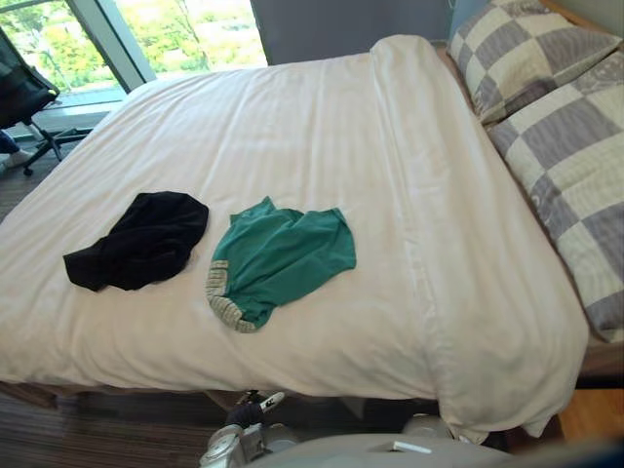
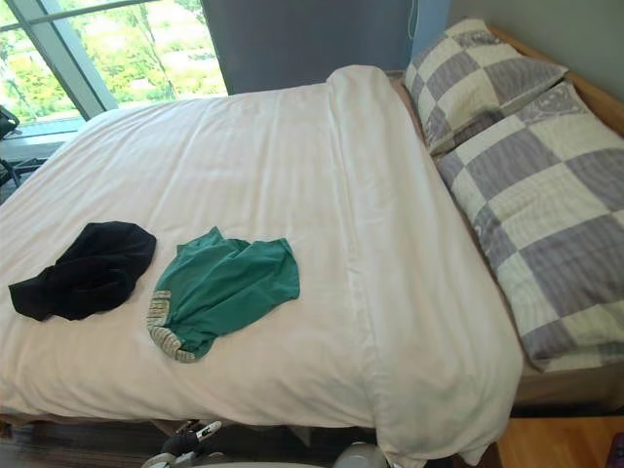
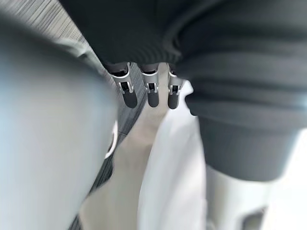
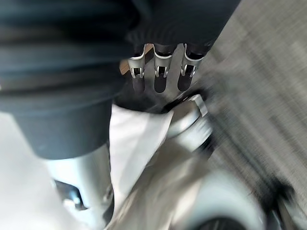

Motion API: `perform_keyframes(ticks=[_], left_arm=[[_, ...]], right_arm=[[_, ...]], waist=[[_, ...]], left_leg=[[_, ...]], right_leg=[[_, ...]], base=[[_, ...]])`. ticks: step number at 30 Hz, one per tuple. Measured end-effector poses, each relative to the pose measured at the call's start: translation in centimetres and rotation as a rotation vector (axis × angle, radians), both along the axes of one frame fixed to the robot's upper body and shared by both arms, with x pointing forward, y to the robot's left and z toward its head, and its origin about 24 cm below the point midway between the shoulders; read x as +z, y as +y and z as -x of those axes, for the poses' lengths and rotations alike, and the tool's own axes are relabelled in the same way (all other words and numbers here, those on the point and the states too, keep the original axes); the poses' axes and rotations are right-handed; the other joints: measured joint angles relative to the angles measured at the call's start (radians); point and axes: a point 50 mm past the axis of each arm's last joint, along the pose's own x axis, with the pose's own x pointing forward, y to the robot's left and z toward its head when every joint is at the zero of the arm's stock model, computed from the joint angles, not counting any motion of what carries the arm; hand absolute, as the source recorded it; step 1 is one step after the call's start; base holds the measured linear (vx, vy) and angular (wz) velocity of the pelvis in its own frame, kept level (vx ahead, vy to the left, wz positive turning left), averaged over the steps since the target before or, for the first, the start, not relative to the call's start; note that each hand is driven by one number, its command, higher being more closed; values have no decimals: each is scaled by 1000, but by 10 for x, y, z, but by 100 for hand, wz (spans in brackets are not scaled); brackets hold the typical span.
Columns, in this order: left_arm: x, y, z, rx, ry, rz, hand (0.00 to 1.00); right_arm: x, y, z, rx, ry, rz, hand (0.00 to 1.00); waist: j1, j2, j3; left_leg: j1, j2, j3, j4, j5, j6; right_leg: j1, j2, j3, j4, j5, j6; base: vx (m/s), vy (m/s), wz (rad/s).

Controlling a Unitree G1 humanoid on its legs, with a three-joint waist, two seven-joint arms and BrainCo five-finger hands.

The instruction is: Tidy the bed and pick cloth on bed and put in laundry

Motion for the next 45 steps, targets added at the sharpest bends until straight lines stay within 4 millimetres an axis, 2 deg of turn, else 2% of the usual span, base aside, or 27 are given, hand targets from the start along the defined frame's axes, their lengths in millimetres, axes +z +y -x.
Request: perform_keyframes(ticks=[2,3,4,5,6,7,8,9,10,11,13,15,16,18,19,21,24,26,28,29,31,33,36,39,40,41,45], left_arm=[[-1,-7,-2,-52,5,9,0],[-2,-13,-5,-100,19,20,0],[-2,-7,-6,-133,38,15,0],[-3,-6,-6,-152,55,13,0],[-5,-10,-2,-183,85,23,0],[-5,-10,-1,-191,95,24,0],[-5,-9,0,-190,104,24,0],[-6,-8,3,-196,130,24,0],[-6,-7,4,-200,145,26,0],[-6,-7,3,-202,147,26,0],[-6,-12,-2,-254,153,29,0],[-5,-17,-8,-288,149,19,0],[-6,-22,-11,-298,147,10,0],[-6,-23,-9,-277,142,-19,0],[-5,-21,-11,-272,130,-33,0],[2,-14,-21,-256,47,-71,0],[8,-18,-30,-244,-56,-46,0],[7,-21,-25,-260,-74,-22,0],[7,-23,-23,-302,-74,-17,0],[6,-24,-22,-306,-74,-4,0],[7,-20,-22,-358,-70,-25,0],[7,-19,-23,-367,-80,-33,0],[5,-24,-23,-404,-52,-32,0],[3,-21,-20,-411,-31,-37,0],[3,-22,-20,-409,-36,-35,0],[3,-23,-20,-409,-40,-35,0],[3,-17,-19,-395,-17,-70,0]], right_arm=[[1,-5,4,3,17,21,0],[1,-5,5,7,25,31,0],[-3,8,3,-13,35,10,0],[-4,14,3,-26,34,-3,0],[-5,18,-1,-31,30,-1,0],[-6,24,-3,16,34,-17,0],[-6,27,-4,50,37,-23,0],[-7,29,-9,110,26,-32,0],[-6,28,-12,163,24,-26,0],[-6,28,-14,179,21,-20,0],[-4,29,-22,281,-9,8,0],[-3,28,-26,369,-43,28,0],[0,25,-33,387,-94,56,0],[3,25,-39,443,-135,62,0],[3,26,-46,478,-155,59,0],[10,34,-85,636,-255,59,0],[17,24,-101,742,-274,111,0],[18,22,-108,757,-282,123,0],[20,22,-112,778,-302,130,0],[21,23,-114,786,-314,132,0],[21,33,-115,838,-341,115,0],[18,36,-109,852,-324,96,0],[15,28,-101,804,-292,90,0],[12,30,-93,745,-273,60,0],[12,32,-95,762,-297,47,0],[13,33,-95,770,-308,41,0],[13,47,-91,784,-353,-5,0]], waist=[[-3,14,-6],[-7,31,-9],[-4,2,-16],[-9,7,-21],[-6,34,-23],[7,32,-23],[8,31,-23],[6,32,-24],[5,33,-24],[6,33,-24],[5,22,-21],[-3,25,-18],[-7,41,-5],[1,36,1],[7,32,5],[17,7,40],[57,31,60],[55,48,58],[48,52,55],[51,59,51],[30,19,43],[33,8,35],[31,28,23],[39,14,22],[36,12,26],[35,12,26],[30,-16,13]], left_leg=[[14,7,-15,-32,10,-30],[23,-5,-25,-64,36,-153],[34,-53,-4,-42,16,-197],[36,-65,-3,-49,2,-196],[48,-64,17,-74,-5,-166],[88,-76,56,-133,9,-137],[107,-82,67,-165,20,-120],[137,-97,84,-236,46,-93],[152,-115,94,-292,70,-74],[155,-126,95,-313,79,-65],[149,-213,84,-367,98,-38],[142,-276,75,-380,100,-23],[142,-293,65,-380,109,-9],[137,-303,49,-359,110,-4],[125,-302,49,-330,104,0],[-1,-288,45,-94,95,-2],[-94,-235,49,97,69,-11],[-62,-200,47,48,43,-2],[-7,-160,38,-98,90,15],[20,-177,-6,-158,104,1],[33,-239,-16,-200,106,1],[38,-277,-26,-207,106,1],[103,-318,-36,-327,106,0],[220,-346,-16,-496,167,-5],[240,-341,-3,-515,174,-7],[241,-334,0,-517,171,-10],[203,-277,-27,-520,174,-39]], right_leg=[[-2,-35,20,-23,26,56],[23,-46,26,-67,74,81],[33,-93,53,-90,175,51],[25,-91,55,-97,259,-5],[1,-80,27,-108,428,-151],[-27,-76,-46,-74,428,-205],[-30,-58,-85,-56,395,-187],[-28,5,-149,-39,317,-101],[-29,90,-181,-38,254,-66],[-30,131,-183,-37,227,-61],[-18,289,-140,-62,92,-68],[13,266,-104,-110,46,-105],[37,250,-117,-126,45,-109],[76,238,-140,-166,44,-110],[80,230,-142,-171,44,-110],[80,205,-153,-187,47,-105],[87,186,-153,-193,56,-99],[87,183,-128,-184,57,-91],[66,179,-78,-154,61,-81],[44,174,-48,-142,62,-60],[26,134,-8,-166,82,-14],[35,95,-4,-186,101,15],[51,78,-6,-231,134,43],[68,64,-33,-222,133,24],[66,58,-86,-194,126,-42],[65,60,-111,-183,130,-66],[65,155,-96,-231,128,-42]], base=[[24,529,-28],[91,668,-21],[87,676,-9],[88,672,-5],[99,731,-12],[94,605,-18],[118,576,-18],[66,325,-3],[99,451,-1],[56,253,6],[54,255,18],[10,182,38],[20,128,57],[26,50,53],[-11,25,39],[-74,-4,32],[-94,50,-3],[2,155,-42],[76,238,-70],[96,255,-66],[57,223,-33],[-26,229,-1],[-51,205,-4],[-66,95,-21],[-88,27,-29],[-97,5,-24],[-60,-104,7]])
